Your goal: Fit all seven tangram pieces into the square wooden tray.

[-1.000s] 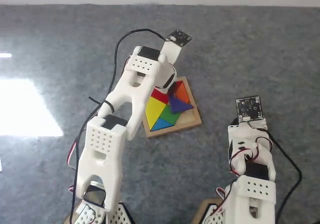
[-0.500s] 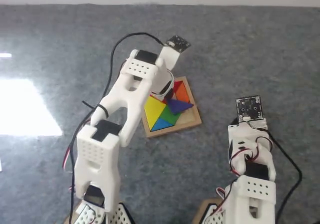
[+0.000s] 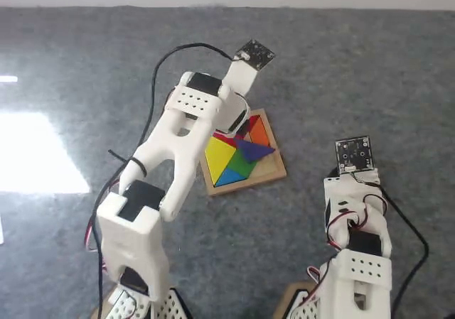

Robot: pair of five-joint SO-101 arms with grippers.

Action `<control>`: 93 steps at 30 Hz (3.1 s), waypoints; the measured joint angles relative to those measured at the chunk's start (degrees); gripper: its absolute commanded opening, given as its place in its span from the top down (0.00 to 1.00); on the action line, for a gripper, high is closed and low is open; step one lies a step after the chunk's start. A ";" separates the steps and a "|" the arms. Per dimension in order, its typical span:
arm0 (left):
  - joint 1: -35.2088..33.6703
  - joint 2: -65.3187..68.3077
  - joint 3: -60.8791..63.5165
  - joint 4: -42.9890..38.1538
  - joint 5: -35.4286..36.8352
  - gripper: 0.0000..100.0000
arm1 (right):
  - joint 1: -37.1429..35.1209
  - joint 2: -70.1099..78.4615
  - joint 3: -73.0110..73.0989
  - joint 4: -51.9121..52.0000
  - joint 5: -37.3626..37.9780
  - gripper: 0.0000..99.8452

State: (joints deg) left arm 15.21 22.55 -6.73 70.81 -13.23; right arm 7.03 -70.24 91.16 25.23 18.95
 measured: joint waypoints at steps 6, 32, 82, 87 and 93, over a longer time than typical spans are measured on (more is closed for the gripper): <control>-0.26 4.92 -0.09 -4.04 -1.23 0.82 | 0.00 0.00 0.00 0.00 0.00 0.99; -2.99 7.30 -4.75 -2.02 -2.81 0.82 | 0.00 0.00 0.00 0.00 0.00 0.99; 2.46 3.25 7.21 -2.02 -0.79 0.83 | 0.00 0.00 0.00 -0.09 0.00 0.99; 4.04 5.19 4.40 -2.02 -0.79 0.83 | 0.00 0.00 0.00 -0.09 0.00 0.99; 4.57 5.19 4.13 -2.02 -0.79 0.83 | 0.00 0.00 0.00 -0.09 0.00 0.99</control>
State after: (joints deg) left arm 19.78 27.74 -2.59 68.79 -14.02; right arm 7.03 -70.24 91.16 25.14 18.95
